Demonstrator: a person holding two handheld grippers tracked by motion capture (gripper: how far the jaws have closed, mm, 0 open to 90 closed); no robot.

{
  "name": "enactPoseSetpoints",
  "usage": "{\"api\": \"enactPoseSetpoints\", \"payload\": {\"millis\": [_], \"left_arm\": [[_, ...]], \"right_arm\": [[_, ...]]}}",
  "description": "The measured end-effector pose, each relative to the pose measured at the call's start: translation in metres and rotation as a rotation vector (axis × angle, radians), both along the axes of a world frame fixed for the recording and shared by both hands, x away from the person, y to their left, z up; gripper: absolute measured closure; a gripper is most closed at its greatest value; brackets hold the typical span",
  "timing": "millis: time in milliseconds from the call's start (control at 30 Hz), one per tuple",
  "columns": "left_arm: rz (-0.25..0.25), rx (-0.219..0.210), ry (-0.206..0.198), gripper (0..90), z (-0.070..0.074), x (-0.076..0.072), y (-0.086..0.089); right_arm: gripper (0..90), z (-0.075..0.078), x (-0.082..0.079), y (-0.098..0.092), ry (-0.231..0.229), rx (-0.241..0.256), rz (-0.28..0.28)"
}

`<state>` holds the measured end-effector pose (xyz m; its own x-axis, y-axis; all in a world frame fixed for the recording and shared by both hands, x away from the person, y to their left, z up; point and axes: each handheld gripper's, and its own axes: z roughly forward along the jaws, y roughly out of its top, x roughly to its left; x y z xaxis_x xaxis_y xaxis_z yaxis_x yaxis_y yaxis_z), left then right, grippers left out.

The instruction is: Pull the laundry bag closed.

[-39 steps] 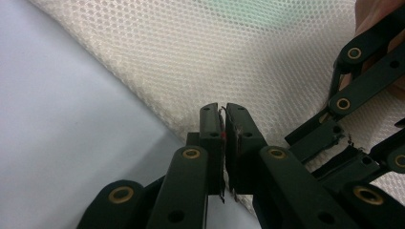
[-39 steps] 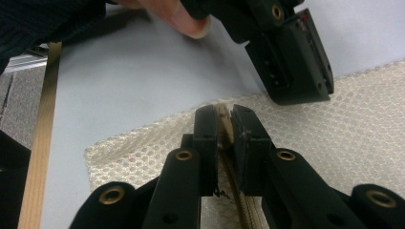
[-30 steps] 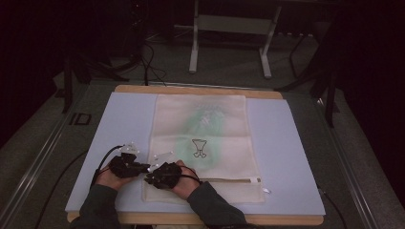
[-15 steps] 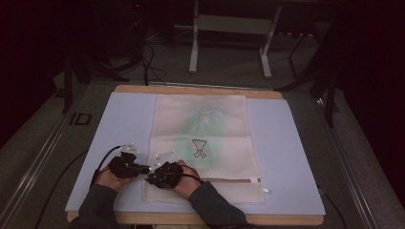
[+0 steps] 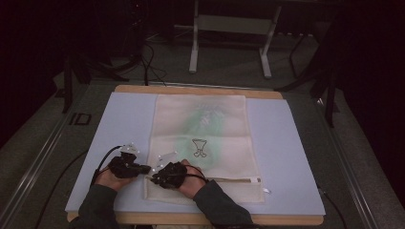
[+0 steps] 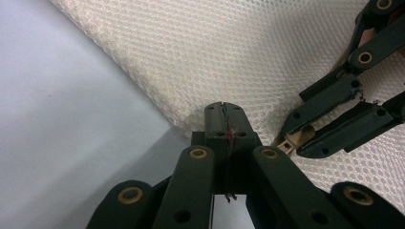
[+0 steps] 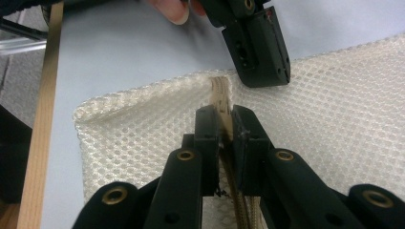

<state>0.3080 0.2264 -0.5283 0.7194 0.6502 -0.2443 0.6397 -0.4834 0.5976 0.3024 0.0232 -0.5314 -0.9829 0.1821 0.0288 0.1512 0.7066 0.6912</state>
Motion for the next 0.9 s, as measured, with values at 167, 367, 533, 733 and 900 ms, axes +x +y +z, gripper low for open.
{"api": "enactPoseSetpoints", "payload": {"millis": [167,367,533,733,900], "left_arm": [[-0.001,-0.006,-0.001,90.0,-0.0004,0.0002,0.0005],[-0.001,-0.007,-0.001,90.0,-0.0004,0.0002,0.0006],[-0.003,-0.006,-0.002,90.0,-0.0004,0.0003,0.0006],[-0.003,-0.008,-0.001,90.0,-0.0005,0.0004,0.0008],[-0.002,-0.009,0.000,90.0,-0.0006,0.0004,0.0011]], "right_arm": [[82.3,0.0016,-0.0027,0.0008,-0.031,-0.019,0.006],[82.3,0.0036,-0.0056,-0.0007,-0.057,-0.041,0.012],[82.3,0.0043,-0.0067,-0.0024,-0.060,-0.045,0.008],[82.3,0.0052,-0.0079,-0.0046,-0.060,-0.052,0.002],[82.3,0.0057,-0.0079,-0.0063,-0.061,-0.058,0.007]]}}
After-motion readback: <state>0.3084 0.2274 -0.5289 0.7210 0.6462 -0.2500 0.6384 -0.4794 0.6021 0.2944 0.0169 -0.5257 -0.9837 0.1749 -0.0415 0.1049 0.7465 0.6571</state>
